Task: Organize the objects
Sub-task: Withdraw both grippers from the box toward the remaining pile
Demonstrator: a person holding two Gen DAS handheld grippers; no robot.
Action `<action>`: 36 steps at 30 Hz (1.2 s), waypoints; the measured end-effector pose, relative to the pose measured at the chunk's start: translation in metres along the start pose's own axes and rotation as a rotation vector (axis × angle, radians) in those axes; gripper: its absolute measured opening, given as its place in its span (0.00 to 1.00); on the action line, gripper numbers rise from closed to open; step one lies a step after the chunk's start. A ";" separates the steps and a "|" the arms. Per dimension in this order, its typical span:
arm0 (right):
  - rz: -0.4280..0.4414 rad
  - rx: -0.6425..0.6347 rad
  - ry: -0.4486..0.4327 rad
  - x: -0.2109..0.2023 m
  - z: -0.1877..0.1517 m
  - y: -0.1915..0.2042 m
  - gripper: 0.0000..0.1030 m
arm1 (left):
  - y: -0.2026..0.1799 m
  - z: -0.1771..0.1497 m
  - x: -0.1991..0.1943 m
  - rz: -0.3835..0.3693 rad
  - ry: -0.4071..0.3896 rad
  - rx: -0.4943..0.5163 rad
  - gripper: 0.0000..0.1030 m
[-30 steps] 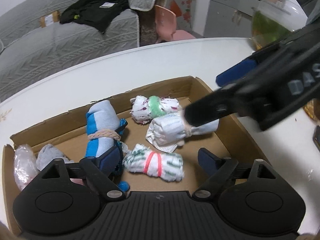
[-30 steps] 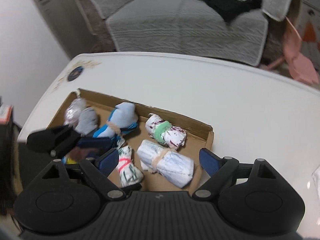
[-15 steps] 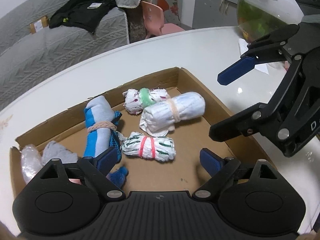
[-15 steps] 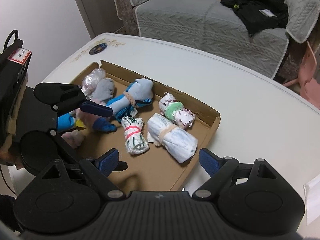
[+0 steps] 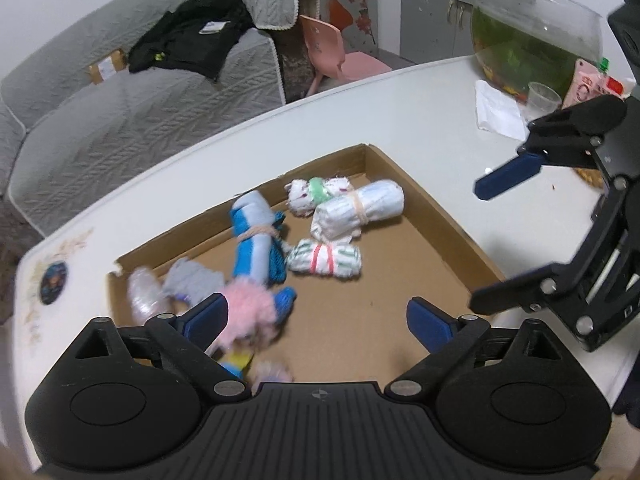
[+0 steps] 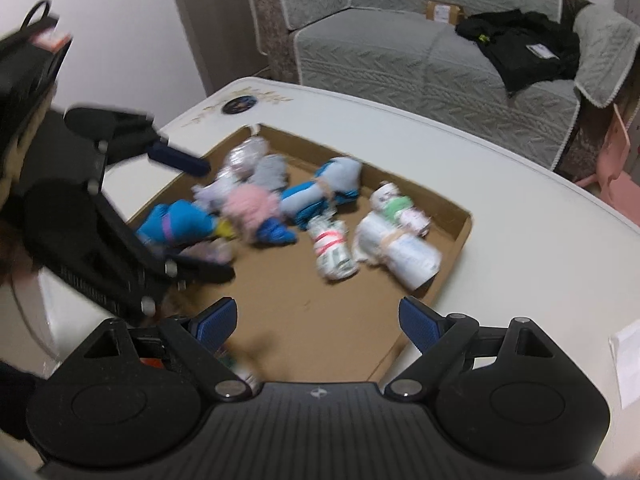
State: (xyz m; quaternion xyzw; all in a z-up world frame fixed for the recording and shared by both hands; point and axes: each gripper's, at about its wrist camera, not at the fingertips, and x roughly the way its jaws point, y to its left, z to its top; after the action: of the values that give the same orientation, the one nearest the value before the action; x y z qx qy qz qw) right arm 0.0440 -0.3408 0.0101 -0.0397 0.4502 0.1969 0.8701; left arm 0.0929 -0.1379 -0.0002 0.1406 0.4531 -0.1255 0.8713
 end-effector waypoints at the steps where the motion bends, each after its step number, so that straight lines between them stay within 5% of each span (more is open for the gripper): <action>1: -0.005 -0.008 0.001 -0.004 -0.005 0.007 0.84 | 0.000 -0.005 -0.009 0.008 0.000 0.002 0.96; 6: -0.012 -0.009 -0.012 -0.018 -0.025 0.038 0.89 | -0.001 -0.050 -0.047 0.072 0.003 -0.008 1.00; 15: -0.031 -0.097 0.073 -0.001 -0.067 0.101 0.90 | -0.004 -0.138 -0.052 0.085 0.108 -0.208 0.99; 23: -0.054 0.059 0.138 0.032 -0.064 0.085 0.90 | -0.039 -0.151 -0.043 0.075 0.118 -0.167 0.99; 36: -0.141 0.044 0.225 0.023 -0.086 0.061 0.89 | -0.070 -0.148 -0.004 0.029 0.104 -0.144 0.99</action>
State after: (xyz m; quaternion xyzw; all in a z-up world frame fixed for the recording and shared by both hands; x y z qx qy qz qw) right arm -0.0333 -0.2987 -0.0527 -0.0739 0.5451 0.1196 0.8265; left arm -0.0452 -0.1499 -0.0877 0.0904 0.5037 -0.0727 0.8561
